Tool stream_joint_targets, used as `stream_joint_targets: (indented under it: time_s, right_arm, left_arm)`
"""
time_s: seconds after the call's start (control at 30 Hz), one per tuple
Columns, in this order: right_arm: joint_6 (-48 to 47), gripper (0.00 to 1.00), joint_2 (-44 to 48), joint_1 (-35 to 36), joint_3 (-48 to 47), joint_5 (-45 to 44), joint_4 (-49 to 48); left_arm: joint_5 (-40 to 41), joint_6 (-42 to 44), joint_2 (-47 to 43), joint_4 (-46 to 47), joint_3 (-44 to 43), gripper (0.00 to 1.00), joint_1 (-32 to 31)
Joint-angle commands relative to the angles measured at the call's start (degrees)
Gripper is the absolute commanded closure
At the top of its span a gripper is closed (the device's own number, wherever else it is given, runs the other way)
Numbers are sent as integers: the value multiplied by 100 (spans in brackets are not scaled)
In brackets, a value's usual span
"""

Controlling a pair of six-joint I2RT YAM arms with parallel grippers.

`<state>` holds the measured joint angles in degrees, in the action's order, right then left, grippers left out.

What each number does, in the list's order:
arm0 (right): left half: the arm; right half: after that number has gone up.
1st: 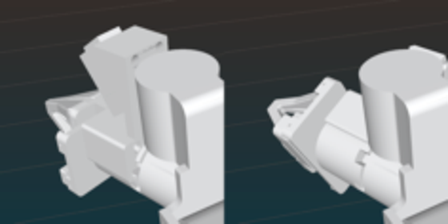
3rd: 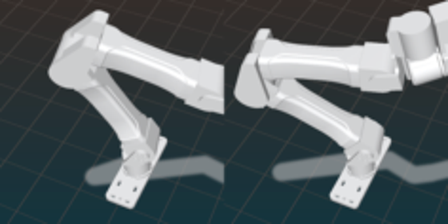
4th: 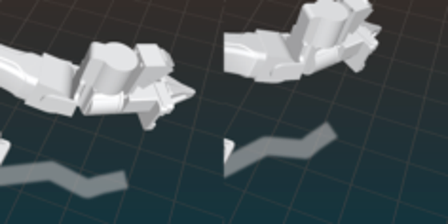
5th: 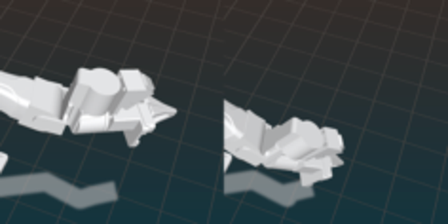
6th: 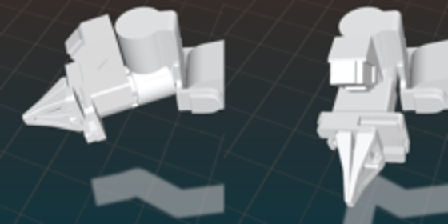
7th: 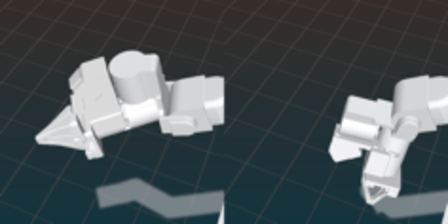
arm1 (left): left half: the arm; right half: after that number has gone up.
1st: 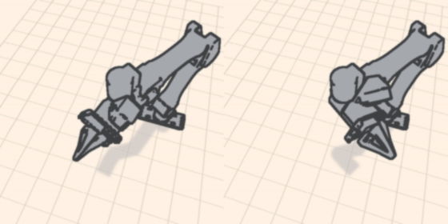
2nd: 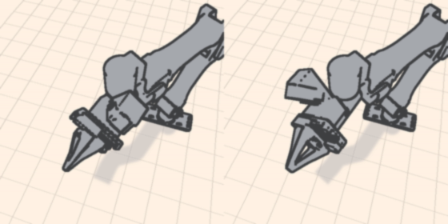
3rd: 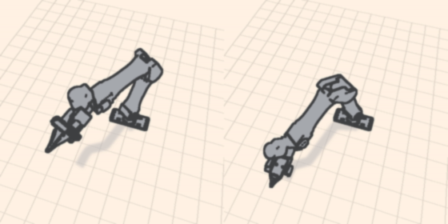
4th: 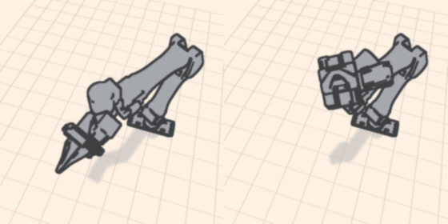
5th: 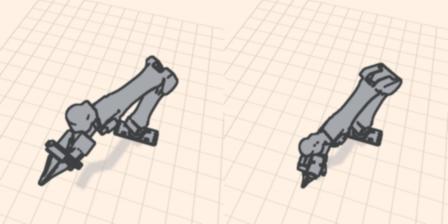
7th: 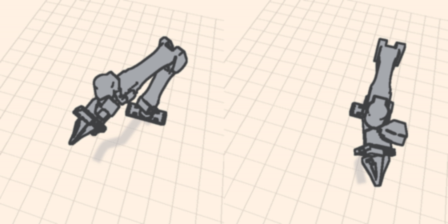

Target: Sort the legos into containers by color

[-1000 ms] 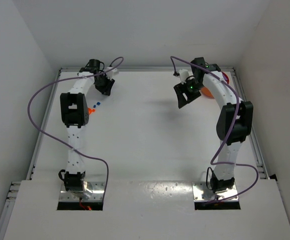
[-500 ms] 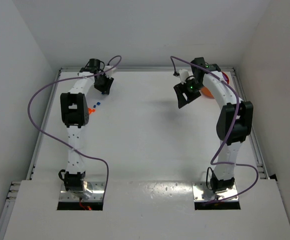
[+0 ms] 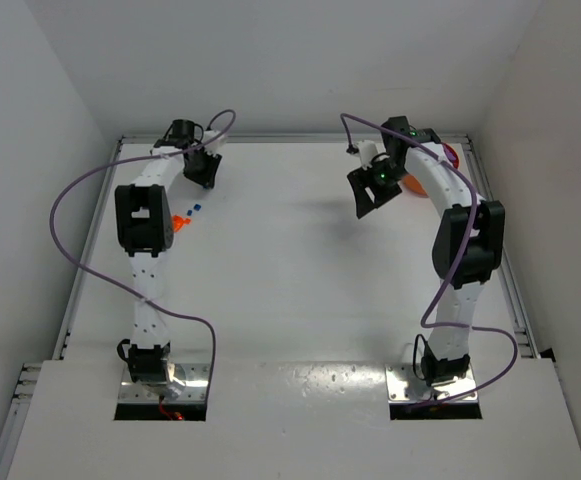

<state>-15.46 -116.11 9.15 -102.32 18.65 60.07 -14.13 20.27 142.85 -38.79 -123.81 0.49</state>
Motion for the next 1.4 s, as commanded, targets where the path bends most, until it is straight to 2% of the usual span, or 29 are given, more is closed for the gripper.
stream_joint_targets:
  time_s: [0.0, 0.2, 0.77, 0.9, 1.0, 1.17, 1.23, 1.37]
  right_arm:
    - [-80, 35, -34, 35, -60, 130, -57]
    - [-80, 35, -86, 35, -60, 130, -57]
    - [-80, 35, -139, 35, -165, 130, -57]
    - [-80, 35, -139, 35, -165, 130, -57]
    - [-80, 35, -139, 35, -165, 130, -57]
    - [-80, 35, -139, 35, -165, 130, -57]
    - [-80, 35, -139, 35, -165, 182, -57]
    - [-80, 37, -139, 35, -165, 235, -57]
  left_arm:
    - [262, -50, -63, -385, 471, 58, 188]
    - [209, -102, -248, -279, 946, 58, 188]
    - [156, -164, -20, -279, 753, 58, 74]
    - [156, -164, -20, -279, 692, 62, 74]
    - [103, -164, 85, -279, 622, 70, 74]
    - [51, -217, 156, -384, 463, 72, 21]
    - [51, -217, 156, -436, 463, 78, 21]
    - [-309, -51, -54, -437, 664, 81, 21]
